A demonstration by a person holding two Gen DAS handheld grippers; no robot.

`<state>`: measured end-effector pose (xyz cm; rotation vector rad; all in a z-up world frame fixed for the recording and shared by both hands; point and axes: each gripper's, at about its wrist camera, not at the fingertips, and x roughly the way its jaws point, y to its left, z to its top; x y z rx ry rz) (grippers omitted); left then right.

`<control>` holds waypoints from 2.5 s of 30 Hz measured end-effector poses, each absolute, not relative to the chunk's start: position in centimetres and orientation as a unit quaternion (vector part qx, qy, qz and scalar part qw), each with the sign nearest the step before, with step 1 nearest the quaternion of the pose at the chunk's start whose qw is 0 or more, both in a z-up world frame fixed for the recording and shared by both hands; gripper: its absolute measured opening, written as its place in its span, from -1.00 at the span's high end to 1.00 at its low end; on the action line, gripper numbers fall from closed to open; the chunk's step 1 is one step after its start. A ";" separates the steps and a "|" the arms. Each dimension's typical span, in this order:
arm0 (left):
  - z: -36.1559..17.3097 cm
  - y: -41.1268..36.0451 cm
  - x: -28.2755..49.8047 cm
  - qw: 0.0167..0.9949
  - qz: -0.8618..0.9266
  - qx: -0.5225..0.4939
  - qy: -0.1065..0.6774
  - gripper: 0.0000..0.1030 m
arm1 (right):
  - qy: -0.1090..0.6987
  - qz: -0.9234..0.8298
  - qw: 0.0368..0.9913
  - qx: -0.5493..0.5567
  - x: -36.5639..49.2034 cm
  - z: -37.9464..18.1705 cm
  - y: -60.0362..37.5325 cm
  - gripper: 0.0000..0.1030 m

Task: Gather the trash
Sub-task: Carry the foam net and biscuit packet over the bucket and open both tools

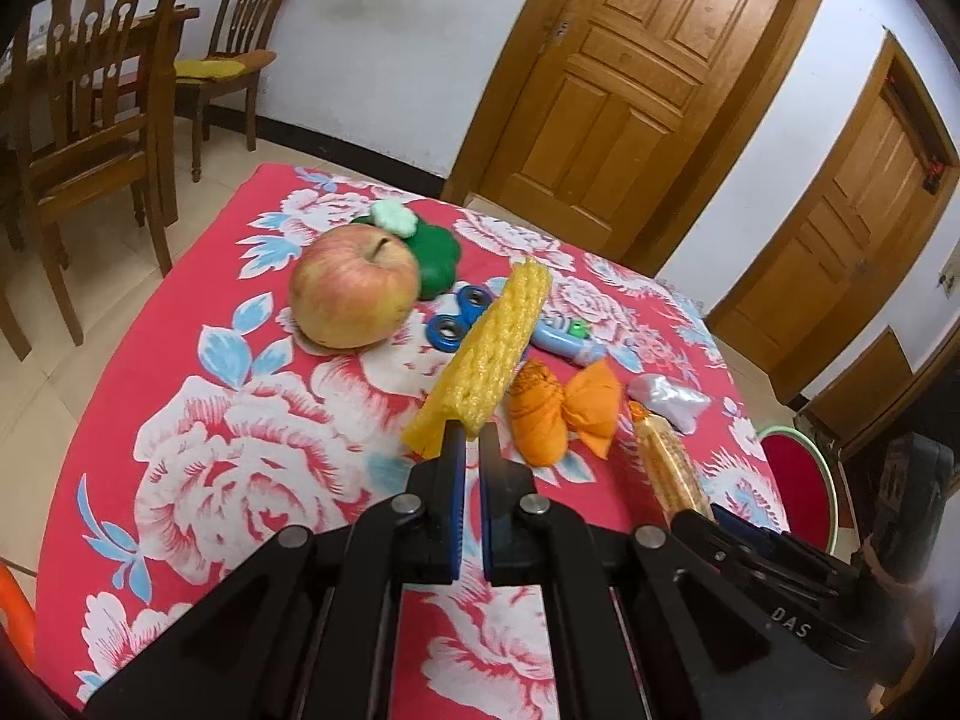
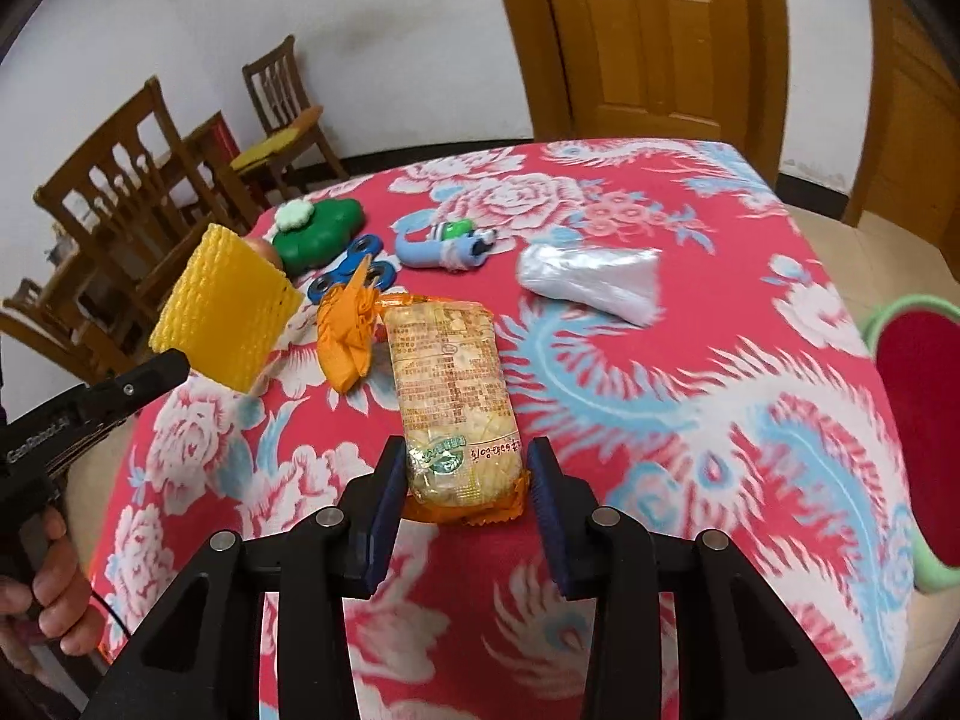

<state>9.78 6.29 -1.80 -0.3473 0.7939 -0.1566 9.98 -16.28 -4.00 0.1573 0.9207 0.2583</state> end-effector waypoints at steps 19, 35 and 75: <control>0.7 -0.6 8.2 0.902 -0.155 -0.127 0.382 0.96 | 0.401 0.073 0.902 0.143 4.1 -1.9 -23.5 0.20; 1.1 -9.1 8.0 0.883 -0.226 -0.079 0.403 0.96 | 0.367 0.020 0.909 0.196 0.8 -1.4 -30.8 0.20; -1.6 -29.4 11.7 0.827 -0.349 0.024 0.440 0.96 | 0.358 -0.135 0.869 0.314 -0.7 -5.6 -47.0 0.16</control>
